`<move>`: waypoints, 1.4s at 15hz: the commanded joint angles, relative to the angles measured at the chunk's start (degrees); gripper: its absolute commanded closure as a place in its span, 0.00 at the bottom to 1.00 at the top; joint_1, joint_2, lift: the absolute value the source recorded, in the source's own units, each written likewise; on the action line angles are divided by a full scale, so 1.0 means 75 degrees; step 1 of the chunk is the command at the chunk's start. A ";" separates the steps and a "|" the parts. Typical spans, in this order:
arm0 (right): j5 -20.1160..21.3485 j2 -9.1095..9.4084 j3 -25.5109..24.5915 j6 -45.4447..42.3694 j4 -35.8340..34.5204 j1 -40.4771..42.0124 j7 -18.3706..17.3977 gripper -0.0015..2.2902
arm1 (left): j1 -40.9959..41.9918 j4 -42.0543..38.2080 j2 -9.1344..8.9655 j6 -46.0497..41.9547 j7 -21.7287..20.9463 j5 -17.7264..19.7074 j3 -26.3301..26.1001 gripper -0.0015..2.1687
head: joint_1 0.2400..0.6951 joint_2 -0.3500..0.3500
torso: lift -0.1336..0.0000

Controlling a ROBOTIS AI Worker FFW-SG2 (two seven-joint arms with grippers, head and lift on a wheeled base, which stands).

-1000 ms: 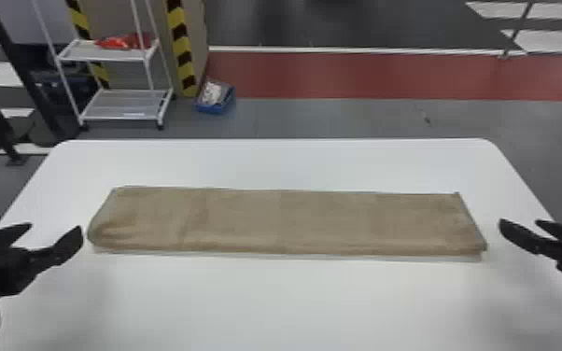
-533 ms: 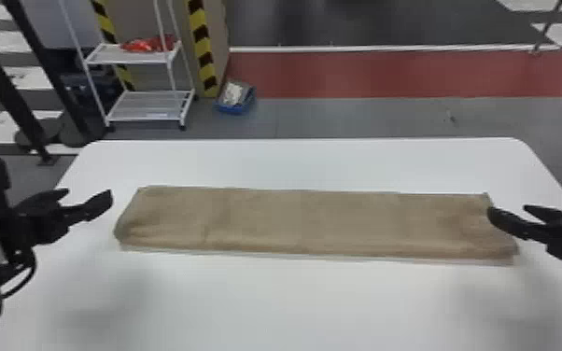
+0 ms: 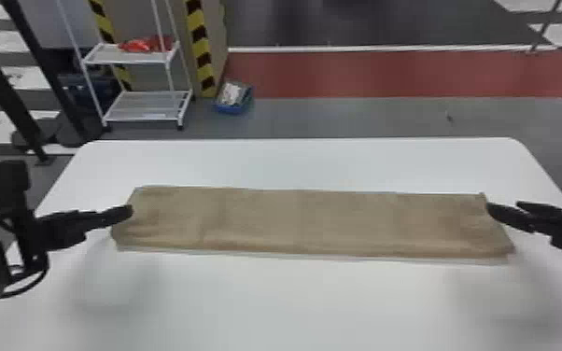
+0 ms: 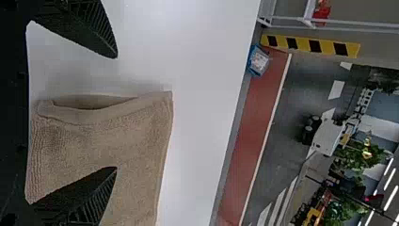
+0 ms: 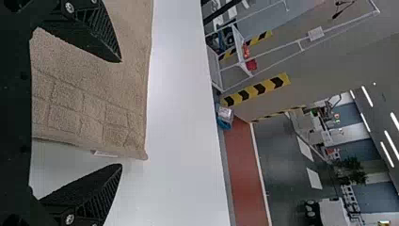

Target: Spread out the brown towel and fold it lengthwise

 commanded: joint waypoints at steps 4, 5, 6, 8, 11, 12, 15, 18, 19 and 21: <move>0.0229 -0.0186 0.0023 -0.0322 0.0487 -0.0200 0.0253 0.05 | -0.0164 0.0374 -0.0025 -0.0237 0.0074 0.0060 -0.0302 0.02 | 1.00 0.51 | 0.07; 0.0217 -0.0186 0.0023 -0.0368 0.0487 -0.0200 0.0312 0.06 | -0.0164 0.0374 -0.0025 -0.0237 0.0074 0.0048 -0.0313 0.02 | 1.00 0.50 | 0.07; 0.0229 -0.0186 -0.0012 -0.0579 0.0487 -0.0189 0.0359 0.07 | -0.0152 0.0374 -0.0025 -0.0213 0.0063 0.0060 -0.0313 0.02 | 1.00 0.50 | 0.07; 0.0217 -0.0186 -0.0024 -0.0837 0.0534 -0.0142 0.0370 0.08 | -0.0106 0.0374 -0.0037 -0.0213 0.0063 0.0048 -0.0313 0.02 | 1.00 0.50 | 0.07; 0.0229 -0.0210 -0.0035 -0.0907 0.0593 -0.0165 0.0464 0.08 | -0.0035 0.0374 -0.0037 -0.0213 0.0063 0.0036 -0.0290 0.02 | 1.00 0.49 | 0.07; 0.0240 -0.0221 -0.0035 -0.0884 0.0604 -0.0189 0.0534 0.08 | -0.0035 0.0363 -0.0025 -0.0213 0.0039 0.0060 -0.0255 0.02 | 1.00 0.49 | 0.07; 0.0358 -0.0221 0.0070 -0.0861 0.0604 -0.0212 0.0640 0.08 | -0.0035 0.0327 -0.0025 -0.0096 -0.0043 0.0071 -0.0184 0.02 | 1.00 0.50 | 0.07; 0.0533 -0.0233 0.0094 -0.1025 0.0616 -0.0224 0.0745 0.09 | -0.0035 0.0363 -0.0013 -0.0073 -0.0054 0.0048 -0.0196 0.02 | 1.00 0.51 | 0.07; 0.0545 -0.0233 0.0094 -0.1118 0.0616 -0.0224 0.0757 0.09 | -0.0035 0.0363 -0.0002 -0.0096 -0.0054 0.0048 -0.0196 0.02 | 1.00 0.51 | 0.07; 0.0545 -0.0233 0.0094 -0.1189 0.0640 -0.0224 0.0851 0.09 | -0.0024 0.0363 0.0033 -0.0073 -0.0078 0.0060 -0.0149 0.04 | 1.00 0.51 | 0.07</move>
